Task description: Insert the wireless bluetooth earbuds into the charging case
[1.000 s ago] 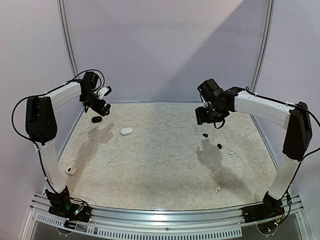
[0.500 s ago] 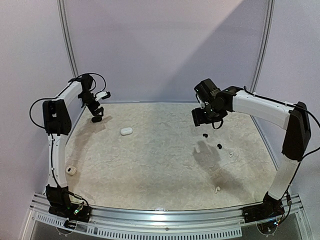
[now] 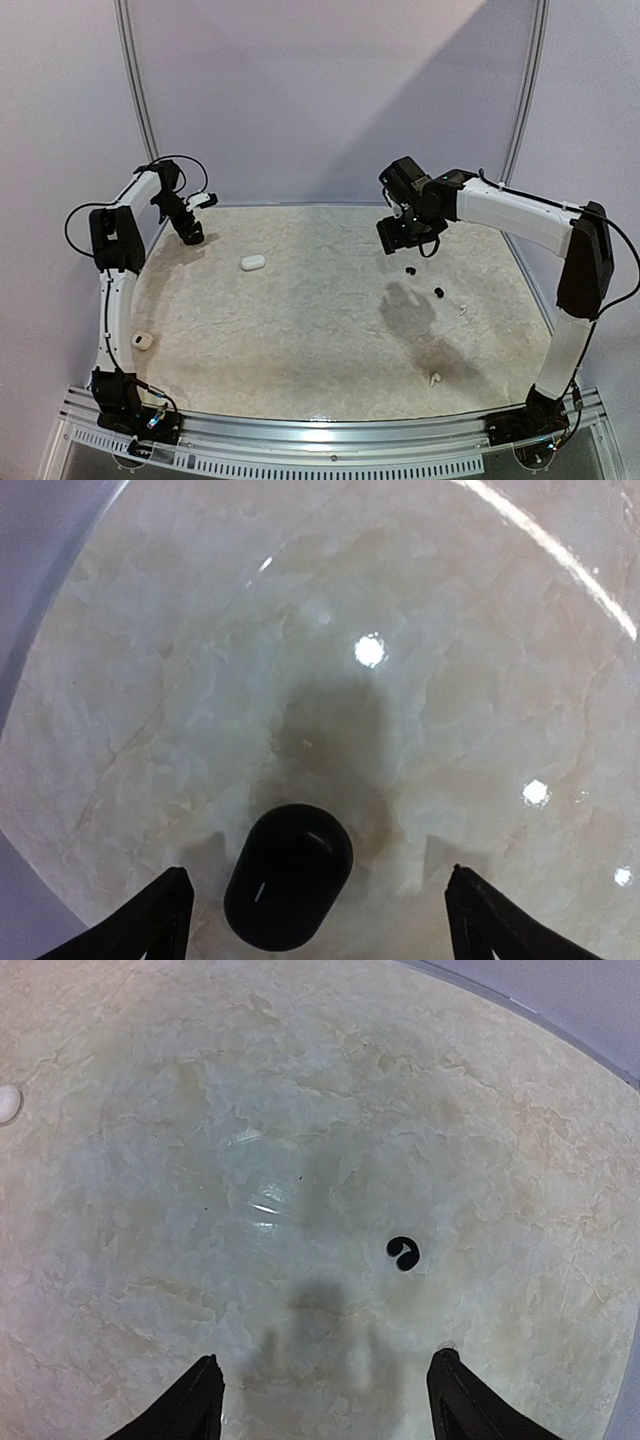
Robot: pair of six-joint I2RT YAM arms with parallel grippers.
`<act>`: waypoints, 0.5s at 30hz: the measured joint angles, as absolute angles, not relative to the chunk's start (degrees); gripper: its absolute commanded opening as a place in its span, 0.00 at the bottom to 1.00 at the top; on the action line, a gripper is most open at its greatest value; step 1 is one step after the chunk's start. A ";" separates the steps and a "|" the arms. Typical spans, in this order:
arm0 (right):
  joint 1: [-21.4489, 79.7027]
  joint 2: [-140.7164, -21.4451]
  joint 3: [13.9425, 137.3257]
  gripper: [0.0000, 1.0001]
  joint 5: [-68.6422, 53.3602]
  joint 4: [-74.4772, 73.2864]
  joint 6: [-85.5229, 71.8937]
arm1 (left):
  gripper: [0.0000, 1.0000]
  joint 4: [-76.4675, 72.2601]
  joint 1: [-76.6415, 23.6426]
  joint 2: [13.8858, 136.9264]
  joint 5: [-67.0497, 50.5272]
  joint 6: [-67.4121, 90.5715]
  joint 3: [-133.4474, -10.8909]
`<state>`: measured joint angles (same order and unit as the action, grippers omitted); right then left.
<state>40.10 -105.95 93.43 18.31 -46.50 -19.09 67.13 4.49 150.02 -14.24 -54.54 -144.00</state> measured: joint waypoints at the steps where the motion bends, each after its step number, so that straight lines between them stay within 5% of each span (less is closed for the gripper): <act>1: 40.21 -106.06 93.43 0.71 18.33 -46.68 -19.05 | 0.88 67.33 4.56 150.69 -14.02 -54.65 -144.00; 15: 41.69 -107.26 95.74 0.71 18.98 -50.06 -18.79 | 0.66 67.13 4.58 153.64 -12.60 -54.85 -142.98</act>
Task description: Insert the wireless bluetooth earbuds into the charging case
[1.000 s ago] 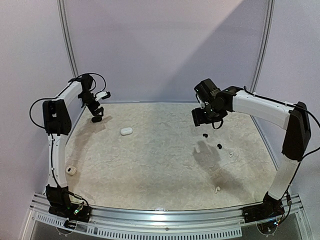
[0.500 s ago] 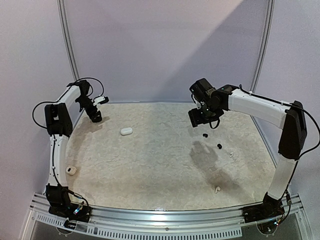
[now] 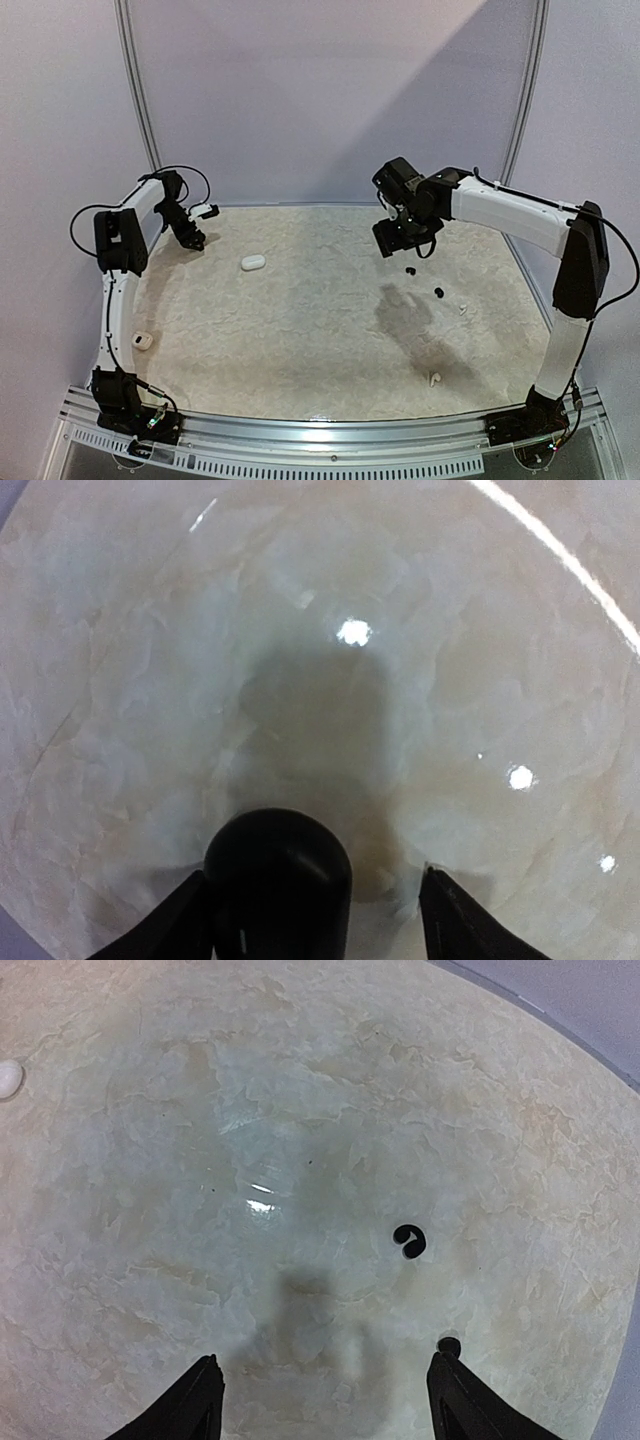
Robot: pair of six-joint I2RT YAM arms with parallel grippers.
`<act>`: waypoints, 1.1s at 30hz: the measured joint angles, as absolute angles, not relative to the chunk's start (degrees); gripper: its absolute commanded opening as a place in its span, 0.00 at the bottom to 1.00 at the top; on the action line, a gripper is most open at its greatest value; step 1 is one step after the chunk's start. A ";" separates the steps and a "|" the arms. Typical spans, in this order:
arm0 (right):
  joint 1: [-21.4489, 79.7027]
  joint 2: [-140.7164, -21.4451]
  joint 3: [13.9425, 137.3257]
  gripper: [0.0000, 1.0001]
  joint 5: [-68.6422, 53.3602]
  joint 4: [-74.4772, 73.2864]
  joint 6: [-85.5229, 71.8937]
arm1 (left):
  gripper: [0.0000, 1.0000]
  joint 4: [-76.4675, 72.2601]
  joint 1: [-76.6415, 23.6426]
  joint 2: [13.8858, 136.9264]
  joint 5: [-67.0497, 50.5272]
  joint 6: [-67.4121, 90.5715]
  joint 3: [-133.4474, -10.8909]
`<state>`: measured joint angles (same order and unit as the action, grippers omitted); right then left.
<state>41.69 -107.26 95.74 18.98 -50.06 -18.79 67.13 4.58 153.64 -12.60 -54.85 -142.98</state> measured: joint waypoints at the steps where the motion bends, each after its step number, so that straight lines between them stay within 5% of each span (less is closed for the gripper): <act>1: 41.69 -107.33 96.31 0.71 19.03 -50.35 -18.76 | 0.63 66.96 4.60 153.40 -12.91 -54.78 -142.43; 21: 42.68 -107.31 96.01 0.71 20.88 -50.33 -17.72 | 0.00 60.73 4.51 146.87 -14.13 -54.87 -129.69; 33: 42.70 -106.85 96.40 0.71 20.38 -46.78 -17.50 | 0.00 59.48 3.88 140.73 -19.22 -53.12 -127.24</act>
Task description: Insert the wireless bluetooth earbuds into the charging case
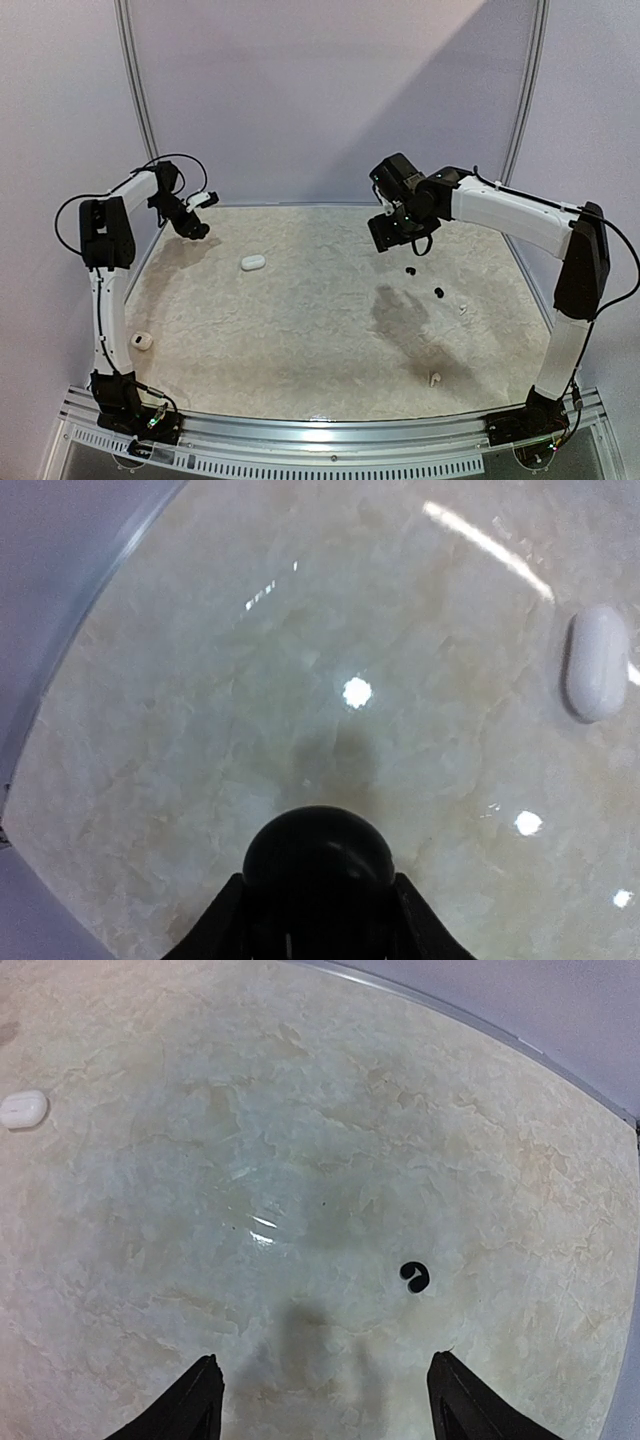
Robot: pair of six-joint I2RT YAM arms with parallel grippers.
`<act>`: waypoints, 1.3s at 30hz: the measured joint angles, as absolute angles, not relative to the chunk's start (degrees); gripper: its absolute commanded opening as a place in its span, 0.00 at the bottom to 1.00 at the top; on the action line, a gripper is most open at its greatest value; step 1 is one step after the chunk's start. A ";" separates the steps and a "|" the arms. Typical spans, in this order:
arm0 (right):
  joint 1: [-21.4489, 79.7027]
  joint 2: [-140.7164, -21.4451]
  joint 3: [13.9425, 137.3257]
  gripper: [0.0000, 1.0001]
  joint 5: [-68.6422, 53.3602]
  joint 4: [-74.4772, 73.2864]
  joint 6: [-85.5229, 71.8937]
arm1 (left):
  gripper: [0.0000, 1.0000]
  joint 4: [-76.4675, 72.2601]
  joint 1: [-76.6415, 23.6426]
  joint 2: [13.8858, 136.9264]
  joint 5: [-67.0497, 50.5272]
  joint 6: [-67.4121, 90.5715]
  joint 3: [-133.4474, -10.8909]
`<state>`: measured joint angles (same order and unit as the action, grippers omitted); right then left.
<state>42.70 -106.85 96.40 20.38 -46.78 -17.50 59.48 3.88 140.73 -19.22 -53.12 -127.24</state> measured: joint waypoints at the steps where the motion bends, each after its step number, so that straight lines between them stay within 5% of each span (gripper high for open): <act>1: 42.70 -106.54 96.42 0.71 20.32 -46.15 -17.52 | 0.00 59.33 3.53 138.74 -20.08 -53.32 -126.87; 14: 41.08 -96.25 95.83 0.67 10.83 -34.11 -21.02 | 0.00 59.09 -12.23 103.24 -23.59 -67.81 -112.12; 25: 42.96 -90.15 85.95 0.58 -1.10 -26.89 -25.93 | 0.00 33.89 -36.71 73.60 -14.61 -63.33 -68.90; 39: 52.93 -90.19 82.78 0.55 -10.50 -16.32 -29.78 | 0.00 14.17 -44.60 65.84 -4.64 -52.25 -56.14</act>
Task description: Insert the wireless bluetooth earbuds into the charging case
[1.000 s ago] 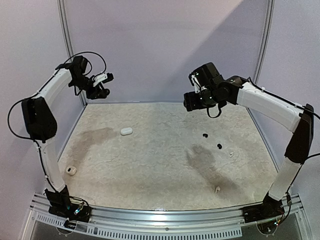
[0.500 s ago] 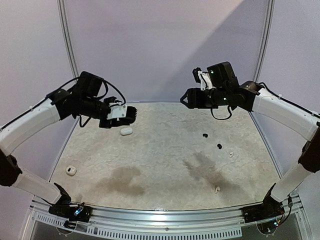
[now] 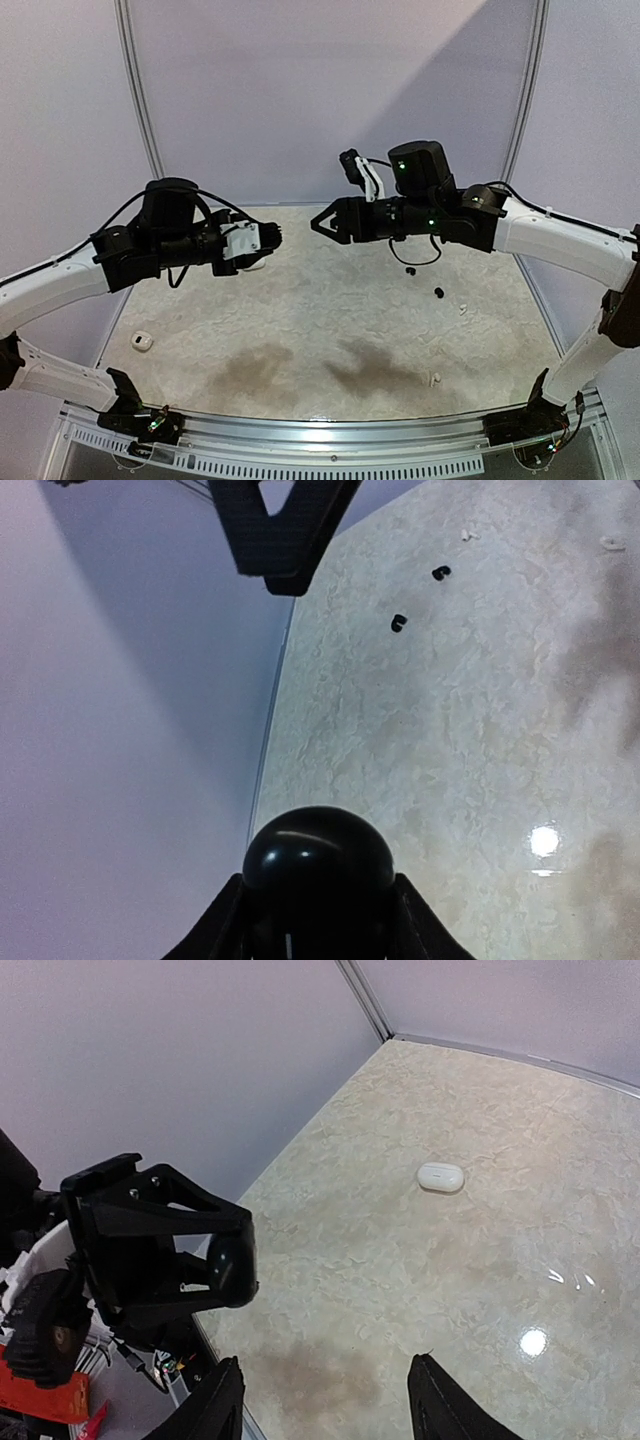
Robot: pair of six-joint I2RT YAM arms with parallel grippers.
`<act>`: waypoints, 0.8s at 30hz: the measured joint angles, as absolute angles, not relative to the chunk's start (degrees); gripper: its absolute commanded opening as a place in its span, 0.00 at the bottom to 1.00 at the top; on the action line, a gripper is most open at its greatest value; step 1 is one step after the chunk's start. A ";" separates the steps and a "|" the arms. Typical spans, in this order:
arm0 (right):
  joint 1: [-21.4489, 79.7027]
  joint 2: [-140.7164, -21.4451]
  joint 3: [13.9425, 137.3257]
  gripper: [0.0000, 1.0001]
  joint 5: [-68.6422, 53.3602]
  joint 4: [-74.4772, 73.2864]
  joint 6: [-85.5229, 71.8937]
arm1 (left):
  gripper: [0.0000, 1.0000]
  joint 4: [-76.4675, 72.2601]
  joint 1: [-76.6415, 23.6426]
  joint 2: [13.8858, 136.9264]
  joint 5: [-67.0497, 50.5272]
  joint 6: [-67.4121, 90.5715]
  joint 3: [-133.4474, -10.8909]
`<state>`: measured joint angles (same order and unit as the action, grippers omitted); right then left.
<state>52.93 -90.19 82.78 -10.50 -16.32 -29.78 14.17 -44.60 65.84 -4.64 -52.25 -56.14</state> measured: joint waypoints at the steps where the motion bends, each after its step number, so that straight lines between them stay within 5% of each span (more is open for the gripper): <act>1: 52.84 -90.43 82.87 0.54 -10.81 -15.92 -29.85 | 0.00 13.63 -44.82 66.41 -4.23 -52.23 -56.07; 19: 52.88 -103.81 89.41 0.45 -22.68 -8.10 -34.68 | 0.00 5.23 -45.50 70.11 -2.55 -52.93 -54.57; 24: 53.10 -105.49 90.59 0.19 -24.01 -7.94 -35.22 | 0.00 5.17 -45.52 70.35 -2.35 -52.93 -54.54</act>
<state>53.10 -105.49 90.59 -24.01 -7.94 -35.22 5.17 -45.52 70.35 -2.35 -52.93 -54.54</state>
